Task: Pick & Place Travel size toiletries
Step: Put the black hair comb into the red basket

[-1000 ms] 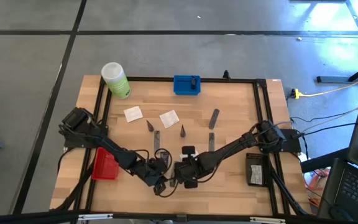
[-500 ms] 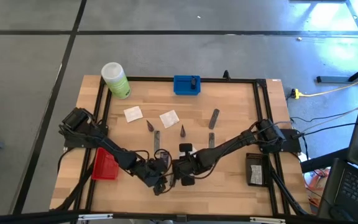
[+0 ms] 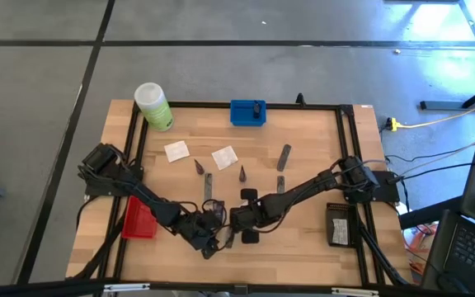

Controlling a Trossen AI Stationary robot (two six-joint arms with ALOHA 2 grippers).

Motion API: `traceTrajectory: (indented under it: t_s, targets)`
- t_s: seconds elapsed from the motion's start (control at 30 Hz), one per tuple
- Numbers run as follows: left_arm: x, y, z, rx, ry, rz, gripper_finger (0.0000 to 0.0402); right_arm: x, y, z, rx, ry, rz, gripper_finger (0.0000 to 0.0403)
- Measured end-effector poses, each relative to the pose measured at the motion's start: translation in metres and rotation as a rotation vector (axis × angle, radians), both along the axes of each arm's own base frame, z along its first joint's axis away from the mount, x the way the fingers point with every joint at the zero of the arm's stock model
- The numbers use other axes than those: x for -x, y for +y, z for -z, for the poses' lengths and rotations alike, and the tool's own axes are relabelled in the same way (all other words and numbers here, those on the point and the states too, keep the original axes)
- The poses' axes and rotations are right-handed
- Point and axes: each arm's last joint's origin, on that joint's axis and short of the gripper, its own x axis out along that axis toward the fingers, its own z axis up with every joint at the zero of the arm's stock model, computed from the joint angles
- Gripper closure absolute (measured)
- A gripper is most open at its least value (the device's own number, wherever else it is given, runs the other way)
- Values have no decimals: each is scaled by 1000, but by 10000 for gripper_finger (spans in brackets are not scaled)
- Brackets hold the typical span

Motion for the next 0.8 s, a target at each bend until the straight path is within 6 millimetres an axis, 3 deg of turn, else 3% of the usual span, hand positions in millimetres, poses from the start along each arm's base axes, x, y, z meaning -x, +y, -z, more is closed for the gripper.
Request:
traceTrajectory:
  t_s: [0.4,0.8]
  targets:
    - [-1,1,7,-16,24,-11,263,-7,2,-2,-54,-77,-10,402]
    - [-10,6,16,15,35,35,263,-4,3,0,-64,-37,-12,402]
